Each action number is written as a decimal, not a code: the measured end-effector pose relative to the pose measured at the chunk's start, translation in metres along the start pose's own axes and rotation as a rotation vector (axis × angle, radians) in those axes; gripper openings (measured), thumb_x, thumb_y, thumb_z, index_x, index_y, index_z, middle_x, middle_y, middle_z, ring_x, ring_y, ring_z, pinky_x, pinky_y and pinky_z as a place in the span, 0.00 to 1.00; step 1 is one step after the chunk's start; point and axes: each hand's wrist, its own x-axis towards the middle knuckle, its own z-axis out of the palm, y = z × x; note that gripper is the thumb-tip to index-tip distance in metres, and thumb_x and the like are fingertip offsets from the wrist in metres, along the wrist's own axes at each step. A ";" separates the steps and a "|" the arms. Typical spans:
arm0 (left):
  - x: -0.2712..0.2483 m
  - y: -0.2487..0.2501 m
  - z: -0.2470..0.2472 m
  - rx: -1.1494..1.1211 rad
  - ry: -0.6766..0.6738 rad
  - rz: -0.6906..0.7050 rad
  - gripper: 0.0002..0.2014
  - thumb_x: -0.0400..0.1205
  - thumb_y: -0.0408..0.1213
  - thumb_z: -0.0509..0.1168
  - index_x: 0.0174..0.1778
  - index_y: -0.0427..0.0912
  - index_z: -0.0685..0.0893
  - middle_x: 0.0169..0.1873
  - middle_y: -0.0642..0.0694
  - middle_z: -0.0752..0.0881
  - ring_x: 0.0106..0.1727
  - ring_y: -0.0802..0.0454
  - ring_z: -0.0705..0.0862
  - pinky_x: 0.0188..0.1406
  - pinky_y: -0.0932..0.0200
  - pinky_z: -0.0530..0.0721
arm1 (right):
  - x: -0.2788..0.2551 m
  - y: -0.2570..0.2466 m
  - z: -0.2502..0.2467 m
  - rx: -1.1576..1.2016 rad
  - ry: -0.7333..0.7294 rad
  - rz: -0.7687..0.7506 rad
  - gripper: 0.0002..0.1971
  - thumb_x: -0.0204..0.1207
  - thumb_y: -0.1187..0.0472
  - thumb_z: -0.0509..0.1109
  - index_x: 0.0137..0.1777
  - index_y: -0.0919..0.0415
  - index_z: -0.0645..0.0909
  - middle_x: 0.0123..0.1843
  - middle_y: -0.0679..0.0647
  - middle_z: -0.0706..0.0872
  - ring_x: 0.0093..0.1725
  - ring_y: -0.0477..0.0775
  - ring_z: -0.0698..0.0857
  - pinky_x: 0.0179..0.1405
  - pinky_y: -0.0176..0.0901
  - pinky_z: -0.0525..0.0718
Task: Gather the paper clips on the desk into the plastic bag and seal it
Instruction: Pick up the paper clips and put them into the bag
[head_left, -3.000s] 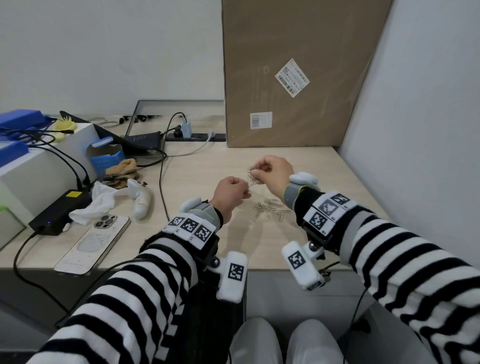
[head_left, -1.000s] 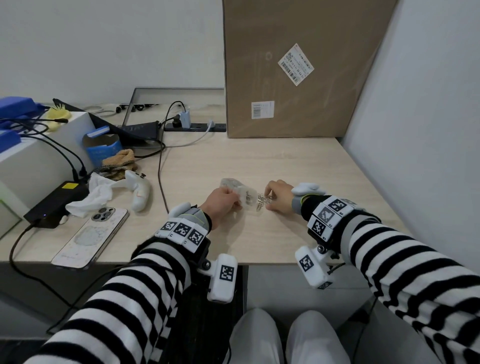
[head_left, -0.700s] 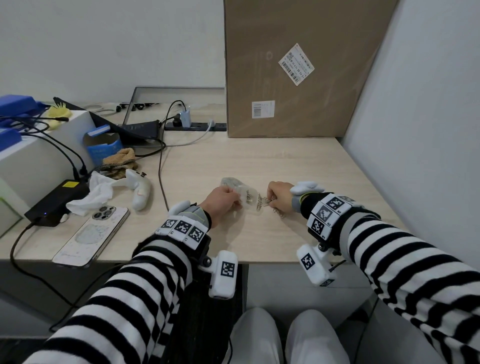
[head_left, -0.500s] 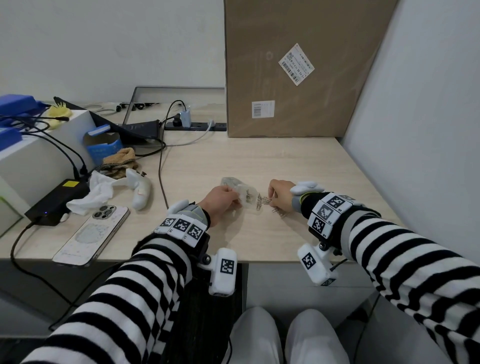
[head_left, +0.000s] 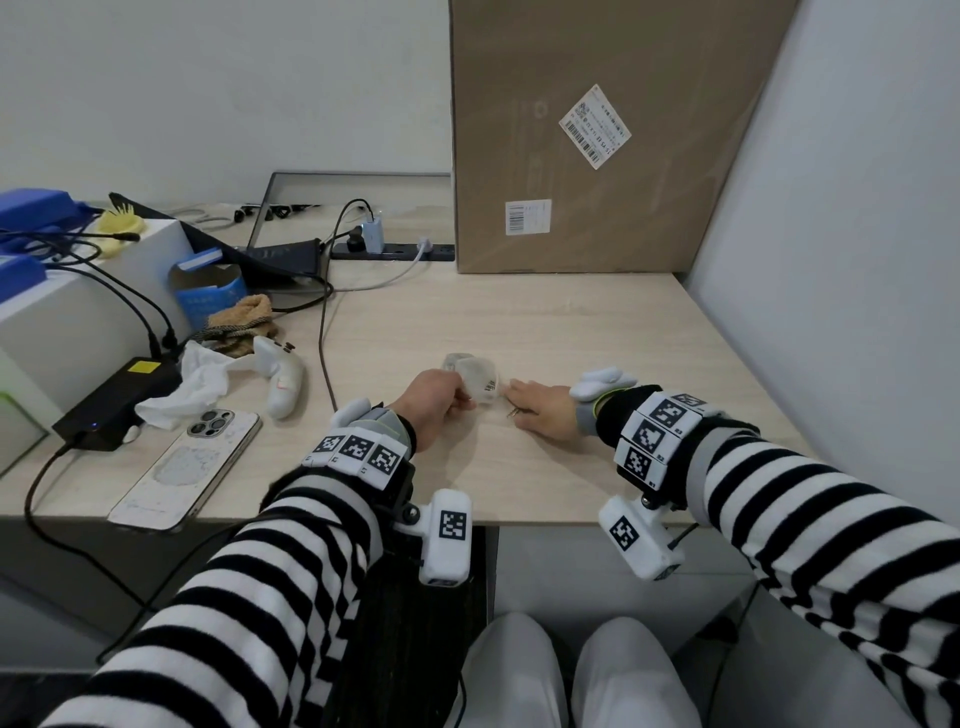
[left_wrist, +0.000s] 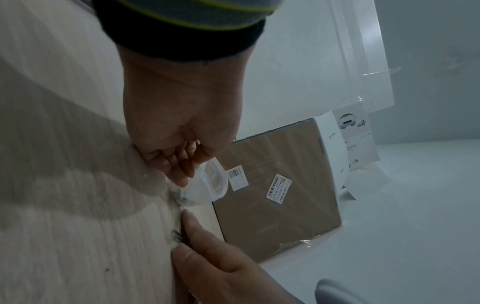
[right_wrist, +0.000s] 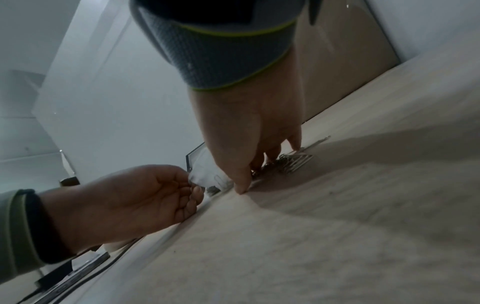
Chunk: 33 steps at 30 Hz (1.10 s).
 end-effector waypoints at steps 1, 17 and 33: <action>0.000 0.000 0.000 -0.002 -0.005 0.001 0.15 0.82 0.25 0.50 0.31 0.36 0.73 0.25 0.43 0.76 0.30 0.50 0.76 0.28 0.63 0.68 | -0.002 0.002 0.000 -0.011 -0.012 0.008 0.27 0.87 0.59 0.51 0.83 0.64 0.50 0.85 0.60 0.55 0.82 0.62 0.60 0.78 0.49 0.60; -0.002 -0.001 0.003 0.024 0.003 0.013 0.14 0.81 0.25 0.51 0.31 0.37 0.73 0.15 0.48 0.79 0.28 0.52 0.76 0.21 0.66 0.68 | -0.020 0.002 0.000 -0.055 -0.049 -0.028 0.31 0.87 0.50 0.50 0.85 0.59 0.43 0.87 0.53 0.45 0.86 0.59 0.44 0.83 0.53 0.51; -0.002 -0.003 0.001 0.112 -0.017 0.023 0.14 0.77 0.23 0.52 0.26 0.36 0.73 0.21 0.41 0.77 0.21 0.53 0.74 0.22 0.63 0.67 | -0.035 0.048 -0.009 0.197 0.300 0.170 0.16 0.84 0.53 0.57 0.61 0.62 0.78 0.66 0.59 0.82 0.63 0.61 0.80 0.59 0.50 0.75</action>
